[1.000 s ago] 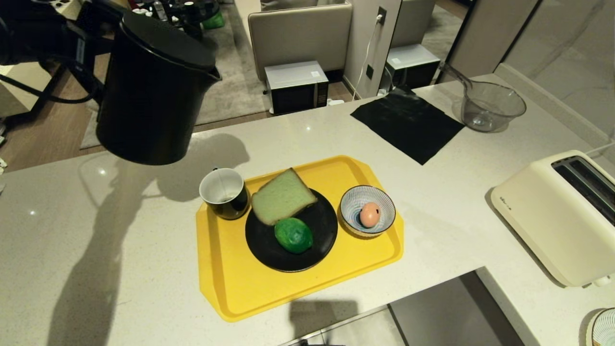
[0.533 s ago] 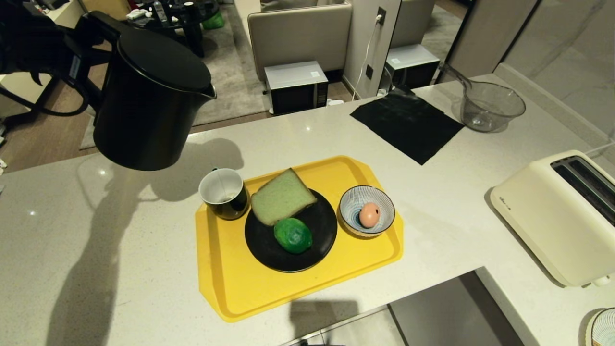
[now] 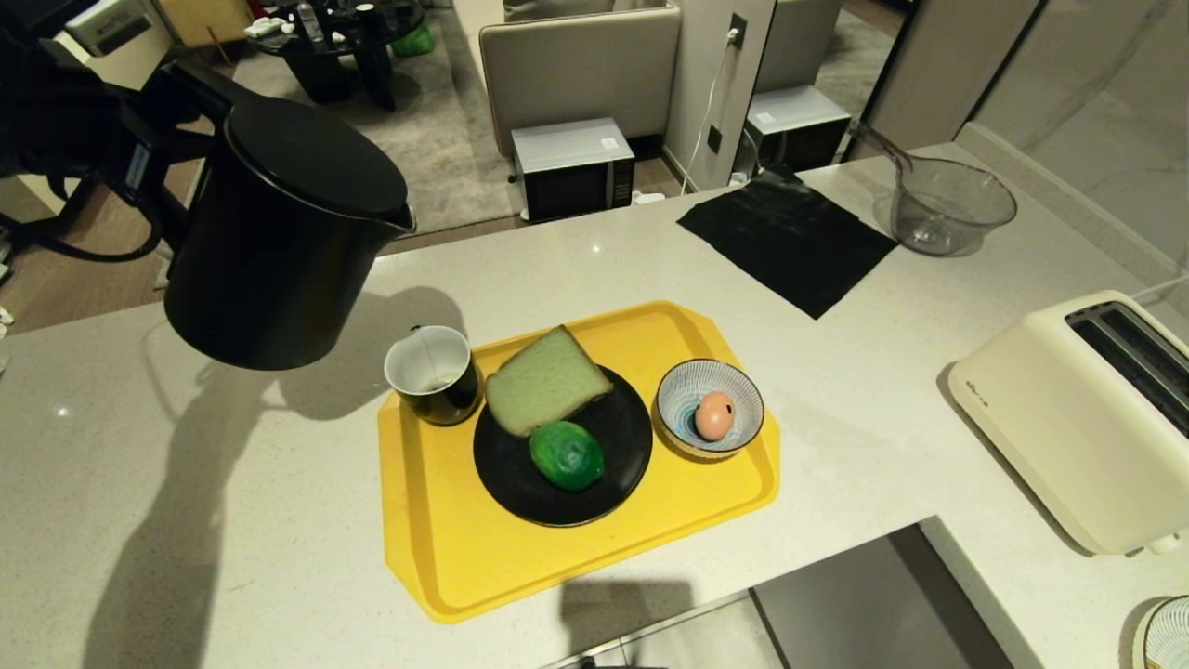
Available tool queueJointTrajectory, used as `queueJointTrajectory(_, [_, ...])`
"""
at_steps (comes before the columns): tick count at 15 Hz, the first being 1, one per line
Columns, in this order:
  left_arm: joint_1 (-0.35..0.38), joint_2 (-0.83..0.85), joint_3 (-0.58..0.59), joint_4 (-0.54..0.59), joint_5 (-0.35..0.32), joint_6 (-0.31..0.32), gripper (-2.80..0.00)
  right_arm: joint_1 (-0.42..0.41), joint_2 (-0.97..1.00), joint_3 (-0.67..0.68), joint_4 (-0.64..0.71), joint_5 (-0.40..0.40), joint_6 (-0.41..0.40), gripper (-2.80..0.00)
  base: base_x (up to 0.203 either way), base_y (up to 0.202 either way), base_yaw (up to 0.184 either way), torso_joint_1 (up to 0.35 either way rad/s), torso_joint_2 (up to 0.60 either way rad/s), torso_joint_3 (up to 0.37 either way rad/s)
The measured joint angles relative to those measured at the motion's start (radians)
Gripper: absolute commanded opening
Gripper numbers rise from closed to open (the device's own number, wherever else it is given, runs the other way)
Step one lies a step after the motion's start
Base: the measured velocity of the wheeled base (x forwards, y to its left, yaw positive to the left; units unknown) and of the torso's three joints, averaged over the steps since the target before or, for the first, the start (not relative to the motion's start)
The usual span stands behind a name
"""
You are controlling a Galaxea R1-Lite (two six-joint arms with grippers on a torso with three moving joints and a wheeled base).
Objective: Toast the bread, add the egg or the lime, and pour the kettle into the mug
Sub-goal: Pour water into a cup
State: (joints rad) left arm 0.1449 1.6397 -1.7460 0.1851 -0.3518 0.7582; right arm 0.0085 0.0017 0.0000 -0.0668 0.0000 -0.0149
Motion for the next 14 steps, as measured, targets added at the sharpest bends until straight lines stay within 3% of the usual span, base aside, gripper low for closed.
queueJointTrajectory(7, [0.044,-0.030,0.043,0.001,-0.003,0.062,-2.80,0.000,0.000,0.000,-0.001,0.000,-0.002,-2.80,0.000,0.000,0.000,0.000,0.00,0.000])
queueJointTrajectory(14, [0.062,-0.019,0.095,0.000,-0.002,0.190,-2.80,0.000,0.000,0.000,-0.001,0.000,-0.002,-2.80,0.000,0.000,0.000,0.000,0.00,0.000])
